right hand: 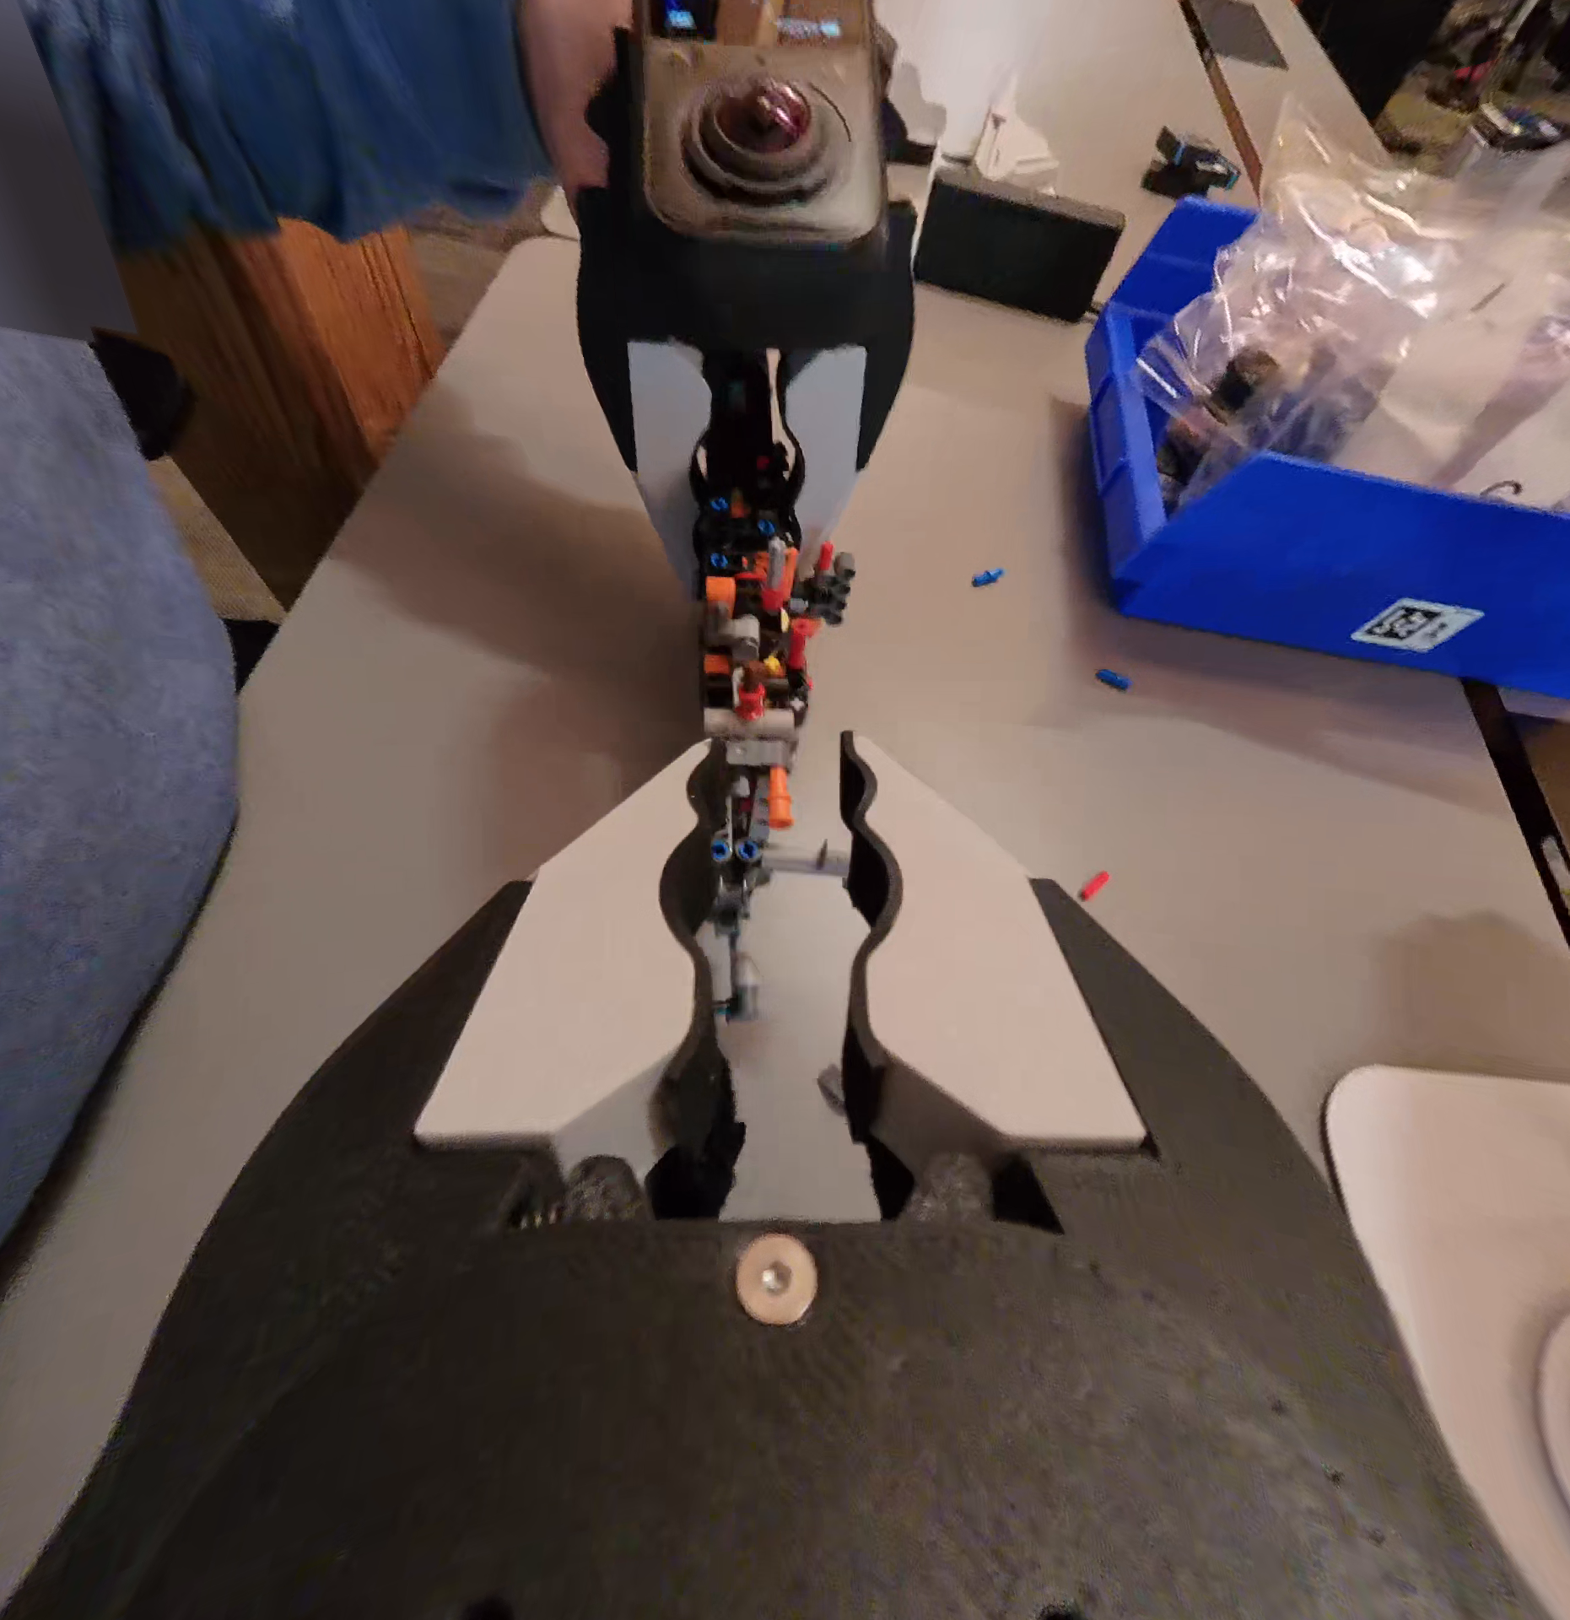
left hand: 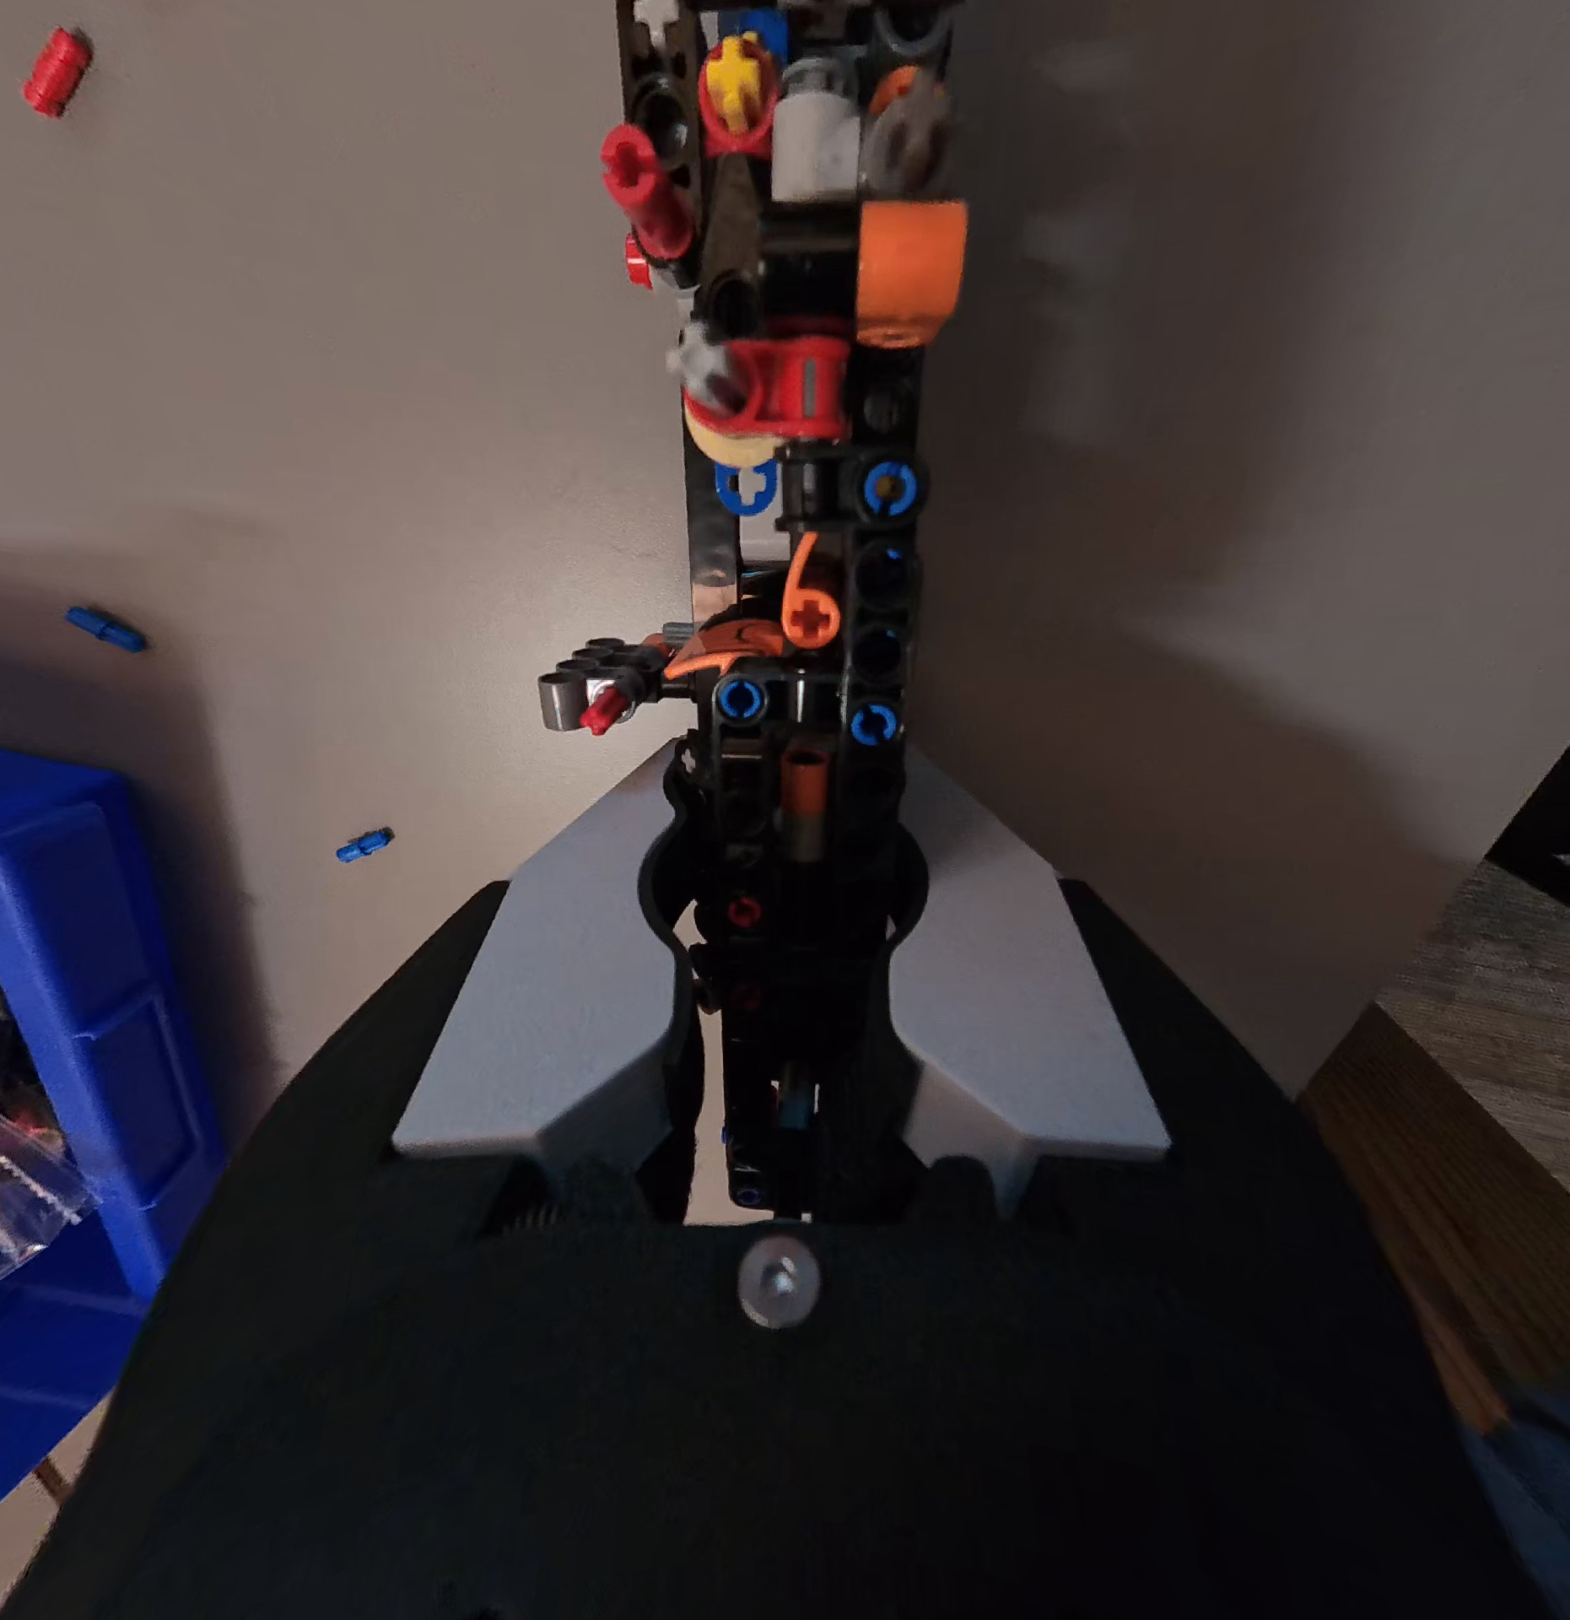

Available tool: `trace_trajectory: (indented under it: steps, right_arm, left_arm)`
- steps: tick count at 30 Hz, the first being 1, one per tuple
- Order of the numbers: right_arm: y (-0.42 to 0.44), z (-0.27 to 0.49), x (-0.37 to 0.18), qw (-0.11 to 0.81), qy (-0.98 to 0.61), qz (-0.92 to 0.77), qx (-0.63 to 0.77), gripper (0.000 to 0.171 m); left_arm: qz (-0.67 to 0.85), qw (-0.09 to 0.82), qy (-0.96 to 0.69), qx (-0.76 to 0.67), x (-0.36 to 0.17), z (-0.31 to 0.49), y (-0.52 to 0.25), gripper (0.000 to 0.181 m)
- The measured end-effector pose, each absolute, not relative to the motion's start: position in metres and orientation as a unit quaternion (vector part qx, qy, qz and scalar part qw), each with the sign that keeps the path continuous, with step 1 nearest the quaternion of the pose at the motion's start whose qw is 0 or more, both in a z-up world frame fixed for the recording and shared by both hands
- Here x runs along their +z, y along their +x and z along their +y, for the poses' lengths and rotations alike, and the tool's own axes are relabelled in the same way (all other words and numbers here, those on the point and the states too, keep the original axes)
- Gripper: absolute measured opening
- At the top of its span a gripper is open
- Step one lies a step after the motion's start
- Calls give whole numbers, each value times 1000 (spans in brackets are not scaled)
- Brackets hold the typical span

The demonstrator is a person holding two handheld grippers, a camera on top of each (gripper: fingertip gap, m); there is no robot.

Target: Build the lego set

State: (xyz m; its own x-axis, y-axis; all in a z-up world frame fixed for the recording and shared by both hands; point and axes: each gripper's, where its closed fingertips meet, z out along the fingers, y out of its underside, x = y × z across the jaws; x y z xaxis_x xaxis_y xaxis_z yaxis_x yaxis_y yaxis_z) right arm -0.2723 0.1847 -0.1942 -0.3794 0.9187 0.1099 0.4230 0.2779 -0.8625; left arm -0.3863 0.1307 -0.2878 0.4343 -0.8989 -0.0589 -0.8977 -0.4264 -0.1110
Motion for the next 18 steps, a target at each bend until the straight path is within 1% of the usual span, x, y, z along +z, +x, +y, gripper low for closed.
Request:
trace_trajectory:
  steps: [2,6,9,13,15,18]
  right_arm:
    - [-265,184,-200,302,-471,-734,385,24]
    - [-256,174,-205,305,-499,-716,381,29]
    - [-250,164,-211,321,-509,-706,372,29]
    - [-239,160,-215,356,-519,-685,367,28]
    - [-232,156,-218,361,-524,-674,376,24]
    - [-221,150,-231,353,-535,-672,371,24]
  left_arm:
    - [533,67,-844,2,-288,130,-386,35]
    - [530,91,-842,42,-287,130,-386,35]
    - [522,131,-837,102,-287,134,-383,35]
    - [514,193,-807,217,-286,142,-383,35]
    - [511,217,-788,267,-285,142,-382,35]
    - [509,254,-755,326,-284,141,-378,34]
